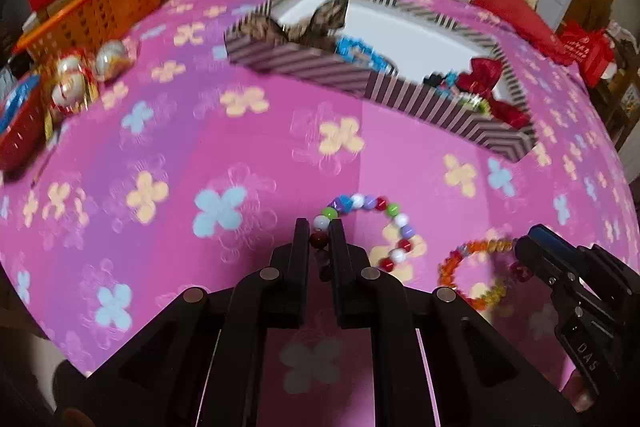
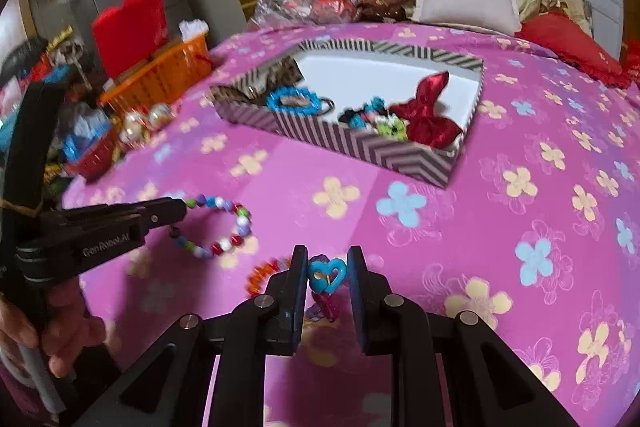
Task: Organize jewelry
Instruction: 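Grasp the multicolour bead bracelet with the left tool while the right tool grasps the blue heart bracelet, then lift and carry both bracelets over the striped white tray box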
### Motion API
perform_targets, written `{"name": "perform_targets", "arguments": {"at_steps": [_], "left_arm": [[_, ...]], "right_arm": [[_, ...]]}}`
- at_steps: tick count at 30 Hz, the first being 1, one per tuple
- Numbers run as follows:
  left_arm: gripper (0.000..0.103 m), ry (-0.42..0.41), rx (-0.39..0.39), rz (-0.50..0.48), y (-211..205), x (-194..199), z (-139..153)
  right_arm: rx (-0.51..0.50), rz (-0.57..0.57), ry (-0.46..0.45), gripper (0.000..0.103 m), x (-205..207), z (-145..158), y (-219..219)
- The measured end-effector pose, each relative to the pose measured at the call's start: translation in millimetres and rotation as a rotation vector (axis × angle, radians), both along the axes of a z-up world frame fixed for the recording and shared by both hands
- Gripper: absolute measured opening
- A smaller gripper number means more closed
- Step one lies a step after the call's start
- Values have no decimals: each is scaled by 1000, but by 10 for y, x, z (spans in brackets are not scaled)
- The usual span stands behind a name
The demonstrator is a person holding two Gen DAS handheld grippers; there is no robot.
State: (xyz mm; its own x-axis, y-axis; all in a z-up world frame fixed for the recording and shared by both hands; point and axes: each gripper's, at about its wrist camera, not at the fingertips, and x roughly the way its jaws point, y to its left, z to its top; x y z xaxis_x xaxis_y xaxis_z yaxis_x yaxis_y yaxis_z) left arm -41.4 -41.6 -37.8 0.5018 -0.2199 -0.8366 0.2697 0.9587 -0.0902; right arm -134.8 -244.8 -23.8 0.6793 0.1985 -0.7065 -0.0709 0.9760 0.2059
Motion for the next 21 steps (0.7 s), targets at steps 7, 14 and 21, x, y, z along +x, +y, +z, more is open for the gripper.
{"name": "perform_targets", "arguments": {"at_steps": [7,14,21], "left_arm": [[8,-59,-4,-26,-38,-37,308],[8,-97,7,-29,-65,-25,538],[8,-140,26,-39,-139,2,715]], "right_arm": [[-5,22,-47,19,-34,290,40],[-32,30,-80,19,-15,506,37],[-51,34,-90,19,32,601,26]]}}
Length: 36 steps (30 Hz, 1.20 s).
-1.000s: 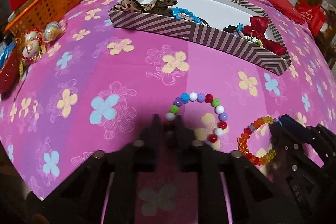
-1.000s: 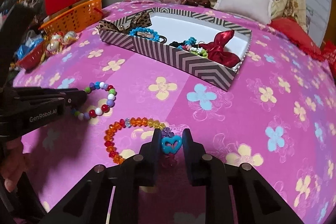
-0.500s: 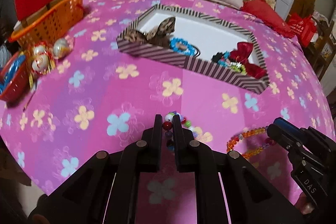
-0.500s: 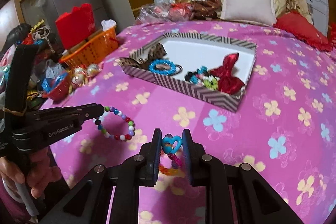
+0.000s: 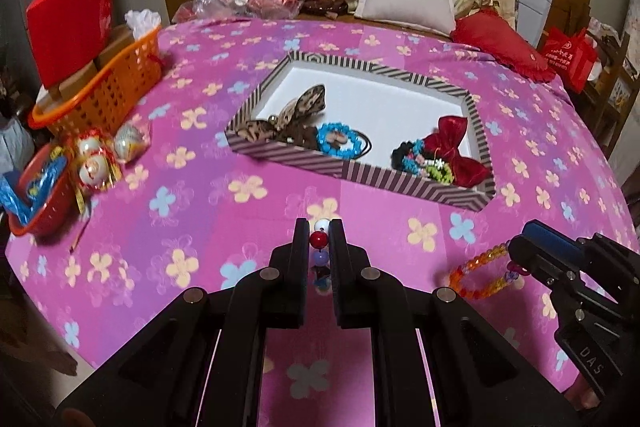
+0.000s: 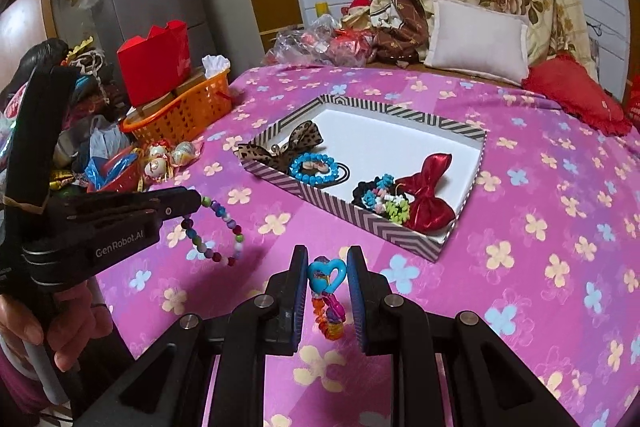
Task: Organize jewelry
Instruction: 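Lift and carry both bracelets over the striped white tray box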
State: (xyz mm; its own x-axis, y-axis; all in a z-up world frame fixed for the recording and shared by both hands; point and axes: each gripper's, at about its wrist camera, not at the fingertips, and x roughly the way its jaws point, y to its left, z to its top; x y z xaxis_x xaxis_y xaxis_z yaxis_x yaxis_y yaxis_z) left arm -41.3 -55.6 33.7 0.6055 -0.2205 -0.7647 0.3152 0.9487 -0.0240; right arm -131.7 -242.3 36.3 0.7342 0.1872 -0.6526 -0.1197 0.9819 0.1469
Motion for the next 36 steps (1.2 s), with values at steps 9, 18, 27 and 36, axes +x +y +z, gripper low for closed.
{"name": "perform_targets", "arguments": {"at_steps": [9,18,27,36], "left_arm": [[8,-32,24,-13,-154,62,103],[8,-48,46,-16,-297,228,161],[8,-48,65,-21,-449,394,145],[8,-42,61,-21,-574,596,183]], "right_arm": [[-27,-2,-11,19,108,109,-58],[-53,-13,-10,19,306,174,-181],[-58,-21,-13,19,462,214,-288],[-61,-21,-9,19,676,266,-346]]}}
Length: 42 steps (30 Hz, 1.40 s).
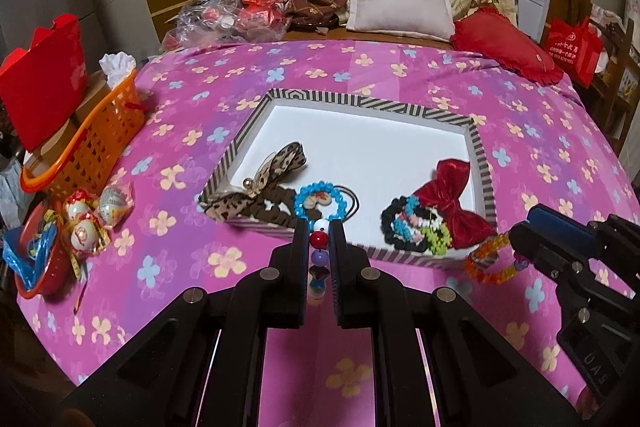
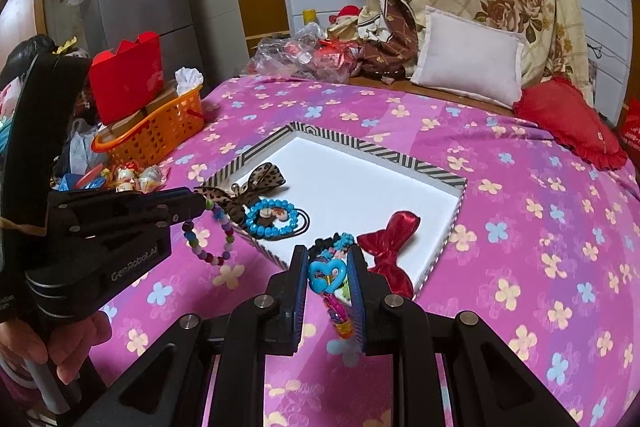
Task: Organize jewelry
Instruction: 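Lift and carry both bracelets over the striped white tray box, then open both tools to drop the bracelets into the tray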
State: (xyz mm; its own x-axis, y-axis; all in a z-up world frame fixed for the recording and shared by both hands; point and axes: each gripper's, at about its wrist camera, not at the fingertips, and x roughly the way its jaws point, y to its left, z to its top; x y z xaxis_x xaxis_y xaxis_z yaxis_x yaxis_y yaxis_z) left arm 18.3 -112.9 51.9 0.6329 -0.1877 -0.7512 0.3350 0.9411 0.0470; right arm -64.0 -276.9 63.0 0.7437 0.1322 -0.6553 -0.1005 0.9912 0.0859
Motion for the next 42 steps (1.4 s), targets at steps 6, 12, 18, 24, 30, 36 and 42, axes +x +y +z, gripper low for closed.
{"name": "perform_targets", "arguments": {"at_steps": [6,12,18,24,30,36,42], "left_arm": [[8,3,-23,10,-110,243,68],[8,20,-53,33,-194,494,34],[8,69,-73,58,-245,743,-137],[8,123,-56,102,-147,908,-431],[8,148,-18,121,-50,965,-685],[8,166,-2,145,-14,968,-840],[27,152,16,146,-8,882,-849]], "right_arm": [[6,-2,4,19,240,22,-14],[46,-17,14,19,481,-41,-51],[140,-22,40,19,747,-164,-70],[153,-45,101,19,978,-478,-74],[144,-110,159,19,1057,-768,-237],[155,-140,194,28,1012,-869,-325],[148,-158,172,50,820,-855,-350]]}}
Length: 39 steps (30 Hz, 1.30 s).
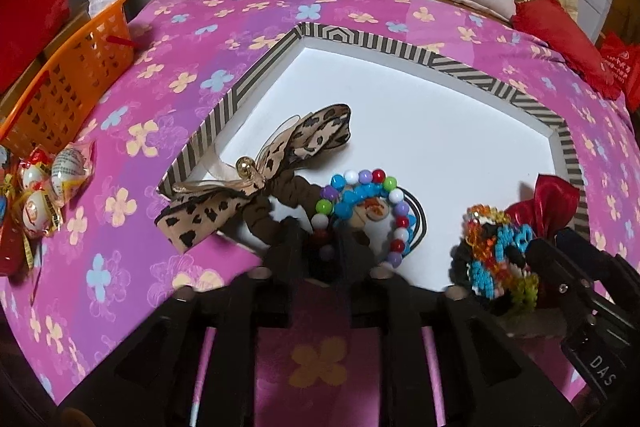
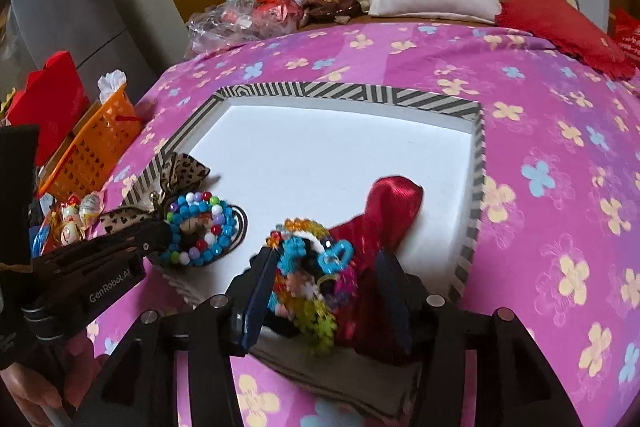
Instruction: Organize jewelry
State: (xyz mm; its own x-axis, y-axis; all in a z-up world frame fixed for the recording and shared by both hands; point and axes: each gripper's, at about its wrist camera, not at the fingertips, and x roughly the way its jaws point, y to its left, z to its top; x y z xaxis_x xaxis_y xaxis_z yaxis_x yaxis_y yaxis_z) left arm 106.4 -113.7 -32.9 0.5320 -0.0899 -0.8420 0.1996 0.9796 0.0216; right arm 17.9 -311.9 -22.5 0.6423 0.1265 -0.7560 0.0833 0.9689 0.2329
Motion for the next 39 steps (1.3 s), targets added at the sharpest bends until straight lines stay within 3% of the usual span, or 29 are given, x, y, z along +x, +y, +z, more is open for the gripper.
{"name": "perform_targets", "arguments": {"at_steps": [2,7,9,13,20,24,39], "left_arm": [[42,-19,-3,-9,3,-51,22],[54,-46,-4,-17,19,-239,106],[54,-64,1,-18,40,-329,146],[55,-111,19,-18,106,-545,234],[55,-180,22,0,277,-921,365],[55,-209,18,9,372,-1095,447],[55,-266,-16,45,554,-1445,709]], "right_arm": [[-10,2,-12,50,-95,34,18],[-63,-4,-46,50,-357,123,88],[-79,-16,-64,51,-470,153,118],[-100,-39,-92,64,-654,188,192],[-136,-47,-117,64,-890,277,338],[-149,-52,-135,69,-1004,353,402],[-162,-39,-158,71,-1240,468,570]]}}
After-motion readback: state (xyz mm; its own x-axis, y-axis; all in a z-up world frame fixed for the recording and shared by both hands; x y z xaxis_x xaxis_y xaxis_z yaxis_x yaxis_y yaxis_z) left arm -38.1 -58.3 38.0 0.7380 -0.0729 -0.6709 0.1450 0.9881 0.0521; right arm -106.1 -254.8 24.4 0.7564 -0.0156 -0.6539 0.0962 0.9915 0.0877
